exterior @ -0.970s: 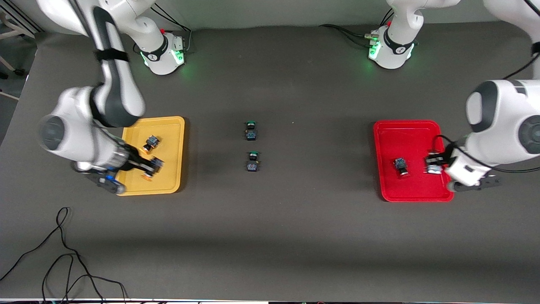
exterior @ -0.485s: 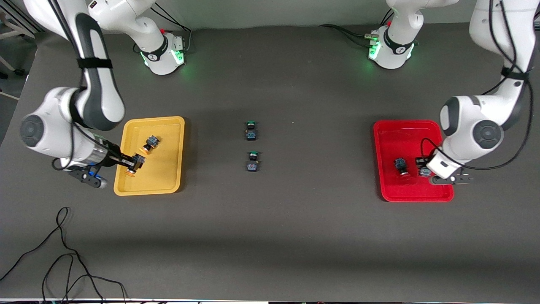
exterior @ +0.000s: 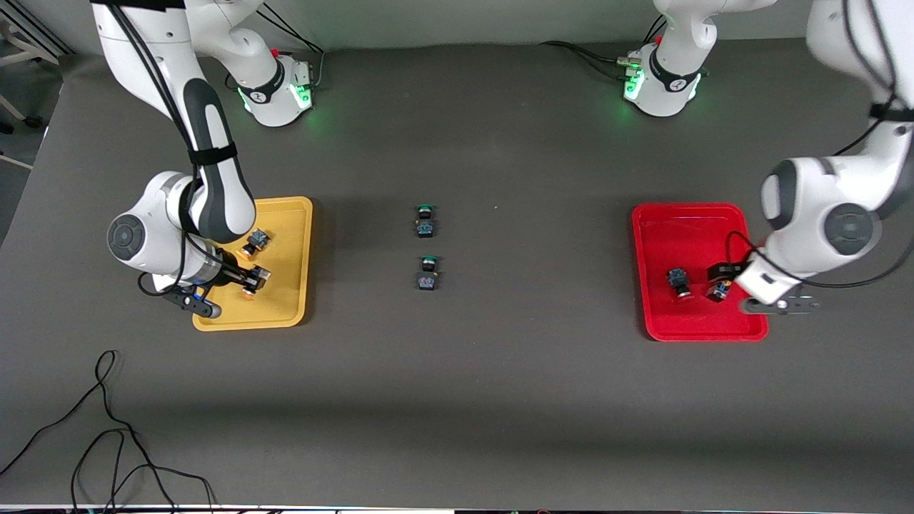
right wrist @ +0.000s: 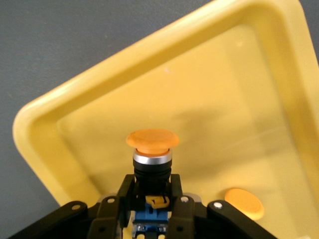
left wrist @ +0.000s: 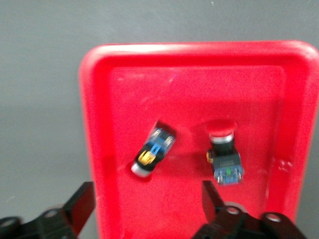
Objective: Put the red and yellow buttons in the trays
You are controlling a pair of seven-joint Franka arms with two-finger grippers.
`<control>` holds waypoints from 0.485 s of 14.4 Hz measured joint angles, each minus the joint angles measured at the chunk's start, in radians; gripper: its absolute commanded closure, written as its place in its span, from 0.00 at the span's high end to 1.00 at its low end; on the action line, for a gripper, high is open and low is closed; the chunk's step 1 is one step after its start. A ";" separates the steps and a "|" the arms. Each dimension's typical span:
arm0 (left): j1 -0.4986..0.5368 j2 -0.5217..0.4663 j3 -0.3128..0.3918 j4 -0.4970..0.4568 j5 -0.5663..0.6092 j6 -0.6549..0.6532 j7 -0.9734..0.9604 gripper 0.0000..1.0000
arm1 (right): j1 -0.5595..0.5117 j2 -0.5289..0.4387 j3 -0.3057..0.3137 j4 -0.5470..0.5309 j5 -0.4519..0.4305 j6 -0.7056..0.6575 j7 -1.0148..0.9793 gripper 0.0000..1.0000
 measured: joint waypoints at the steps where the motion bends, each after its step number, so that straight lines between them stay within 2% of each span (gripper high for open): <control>1: 0.005 -0.020 0.000 0.064 -0.001 -0.100 0.013 1.00 | 0.000 0.007 0.000 0.000 0.003 0.004 -0.001 0.11; 3: 0.009 -0.050 0.000 0.192 -0.013 -0.281 0.035 1.00 | 0.000 0.013 0.000 0.000 0.005 0.011 -0.001 0.16; 5: 0.009 -0.066 -0.001 0.299 -0.034 -0.415 0.055 1.00 | 0.000 0.019 0.000 0.000 0.005 0.015 -0.001 0.35; 7: 0.009 -0.088 -0.002 0.362 -0.052 -0.500 0.069 1.00 | 0.000 0.027 0.000 0.002 0.006 0.016 -0.002 1.00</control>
